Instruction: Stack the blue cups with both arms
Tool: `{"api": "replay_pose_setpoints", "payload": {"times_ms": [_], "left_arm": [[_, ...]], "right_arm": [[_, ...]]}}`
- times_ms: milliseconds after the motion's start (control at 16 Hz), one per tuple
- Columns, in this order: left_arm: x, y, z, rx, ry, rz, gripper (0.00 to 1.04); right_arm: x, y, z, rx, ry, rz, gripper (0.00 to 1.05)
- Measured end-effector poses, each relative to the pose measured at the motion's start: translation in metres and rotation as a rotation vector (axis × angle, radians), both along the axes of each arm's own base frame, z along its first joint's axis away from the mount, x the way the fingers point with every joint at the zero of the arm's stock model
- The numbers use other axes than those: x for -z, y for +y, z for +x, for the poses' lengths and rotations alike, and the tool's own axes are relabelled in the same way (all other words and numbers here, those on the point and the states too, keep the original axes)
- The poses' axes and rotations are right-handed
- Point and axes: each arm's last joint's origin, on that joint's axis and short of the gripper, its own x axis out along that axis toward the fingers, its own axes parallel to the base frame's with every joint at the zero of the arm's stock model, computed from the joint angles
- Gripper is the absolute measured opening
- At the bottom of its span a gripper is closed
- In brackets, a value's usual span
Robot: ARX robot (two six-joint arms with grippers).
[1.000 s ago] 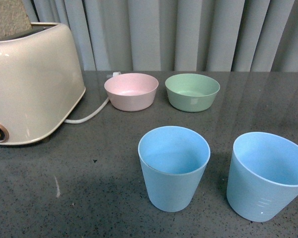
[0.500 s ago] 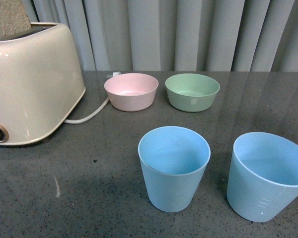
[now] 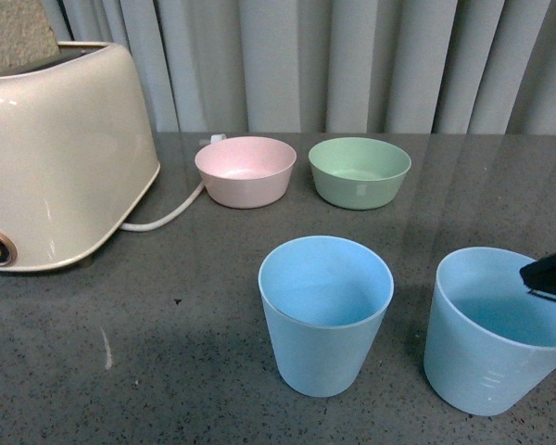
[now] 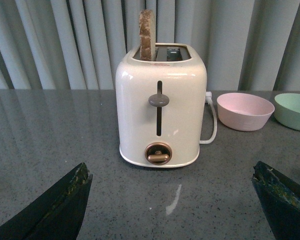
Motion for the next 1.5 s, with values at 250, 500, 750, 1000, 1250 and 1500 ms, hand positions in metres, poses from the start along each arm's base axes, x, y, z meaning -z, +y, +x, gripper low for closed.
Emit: {"api": "replay_pose_setpoints", "payload": {"times_ms": [250,500,750,1000,1250,1500], "left_arm": [[0.000,0.000,0.000,0.000,0.000,0.000,0.98],[0.000,0.000,0.000,0.000,0.000,0.000,0.98],[0.000,0.000,0.000,0.000,0.000,0.000,0.98],[0.000,0.000,0.000,0.000,0.000,0.000,0.98],[0.000,0.000,0.000,0.000,0.000,0.000,0.98],[0.000,0.000,0.000,0.000,0.000,0.000,0.98]], "right_arm": [[0.013,0.004,0.004,0.014,0.029,-0.023,0.98],[0.018,0.007,0.006,0.024,0.058,-0.027,0.55],[0.010,0.008,0.009,0.050,0.079,-0.016,0.02],[-0.078,0.042,0.024,-0.044,-0.162,0.040,0.02],[-0.082,0.050,0.023,-0.068,-0.165,0.043,0.02],[-0.081,0.076,0.013,-0.158,-0.157,0.043,0.02]]}}
